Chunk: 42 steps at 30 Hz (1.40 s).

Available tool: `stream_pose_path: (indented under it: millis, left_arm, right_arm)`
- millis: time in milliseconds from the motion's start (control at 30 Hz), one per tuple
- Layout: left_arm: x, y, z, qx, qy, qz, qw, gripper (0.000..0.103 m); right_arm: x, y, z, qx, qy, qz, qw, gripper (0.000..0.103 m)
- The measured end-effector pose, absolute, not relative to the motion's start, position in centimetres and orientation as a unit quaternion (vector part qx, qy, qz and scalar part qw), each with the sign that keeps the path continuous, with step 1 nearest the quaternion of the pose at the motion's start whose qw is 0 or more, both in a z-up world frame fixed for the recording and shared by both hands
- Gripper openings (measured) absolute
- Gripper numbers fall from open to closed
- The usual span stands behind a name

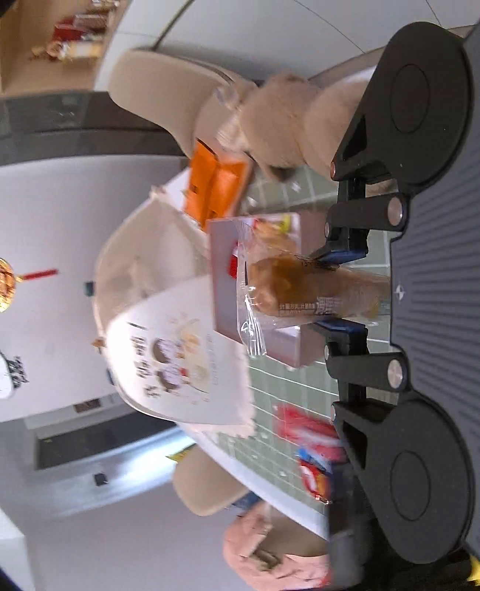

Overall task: Organize snacks
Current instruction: 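Carry the red packet and bread stick into the pink box and release both, then move both grippers toward the red chicken packet and blue packet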

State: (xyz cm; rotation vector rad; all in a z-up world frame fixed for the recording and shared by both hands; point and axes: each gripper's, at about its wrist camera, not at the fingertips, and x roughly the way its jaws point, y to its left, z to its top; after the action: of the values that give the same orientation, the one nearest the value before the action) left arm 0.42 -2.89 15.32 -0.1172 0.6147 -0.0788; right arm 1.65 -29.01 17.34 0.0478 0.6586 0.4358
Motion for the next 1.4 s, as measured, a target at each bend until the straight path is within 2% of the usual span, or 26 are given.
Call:
stream_pose_path:
  millis: [133, 200, 267, 433, 567, 667, 800, 867, 900, 933, 967, 1000, 1200, 1400]
  left_arm:
    - [6.1, -3.6, 20.5, -0.066, 0.229, -0.078, 0.968, 0.052]
    - [9.9, -3.1, 20.9, -0.108, 0.232, -0.105, 0.961, 0.056]
    - [12.0, -2.7, 20.4, -0.124, 0.252, -0.096, 0.955, 0.051]
    - [9.5, -0.9, 17.2, -0.186, 0.257, -0.089, 0.944, 0.051]
    - [5.7, 0.7, 12.7, -0.231, 0.319, -0.075, 0.916, 0.051]
    - [3.9, 1.1, 9.8, -0.245, 0.368, -0.072, 0.894, 0.05]
    - [2.6, 2.0, 9.8, -0.255, 0.363, -0.065, 0.894, 0.05]
    - [2.1, 2.7, 10.2, -0.254, 0.355, -0.058, 0.898, 0.05]
    - [1.9, 3.1, 10.3, -0.253, 0.354, -0.052, 0.899, 0.05]
    - [1.7, 3.7, 10.2, -0.255, 0.354, -0.042, 0.899, 0.05]
    - [1.4, 4.3, 10.0, -0.258, 0.357, -0.029, 0.897, 0.05]
    - [0.7, 5.0, 9.8, -0.263, 0.358, -0.012, 0.896, 0.05]
    - [-2.8, 10.4, 8.5, -0.272, 0.367, 0.101, 0.884, 0.05]
    - [-3.0, 14.0, 7.1, -0.262, 0.375, 0.153, 0.876, 0.05]
  right_arm:
    - [1.8, -28.9, 17.7, 0.02, 0.316, 0.2, 0.927, 0.029]
    - [1.7, -28.7, 17.7, 0.019, 0.318, 0.196, 0.927, 0.029]
    - [1.2, -28.7, 17.8, 0.014, 0.316, 0.193, 0.929, 0.029]
    - [0.9, -30.5, 18.4, 0.019, 0.313, 0.169, 0.934, 0.029]
    - [2.0, -31.8, 20.4, 0.035, 0.298, 0.168, 0.939, 0.029]
    - [3.4, -31.8, 24.0, 0.044, 0.262, 0.192, 0.945, 0.029]
    - [6.8, -30.3, 28.5, 0.053, 0.237, 0.241, 0.94, 0.029]
    - [9.4, -28.8, 29.4, 0.05, 0.249, 0.254, 0.933, 0.031]
    - [11.2, -27.8, 29.2, 0.047, 0.264, 0.259, 0.928, 0.032]
    - [13.0, -26.9, 28.7, 0.042, 0.277, 0.253, 0.926, 0.041]
    - [14.7, -26.1, 27.8, 0.034, 0.289, 0.23, 0.929, 0.057]
    - [16.0, -25.6, 26.9, 0.027, 0.301, 0.206, 0.931, 0.062]
    - [19.5, -24.5, 20.1, 0.023, 0.372, 0.173, 0.912, 0.063]
    - [18.0, -22.7, 15.2, 0.018, 0.428, 0.196, 0.882, 0.063]
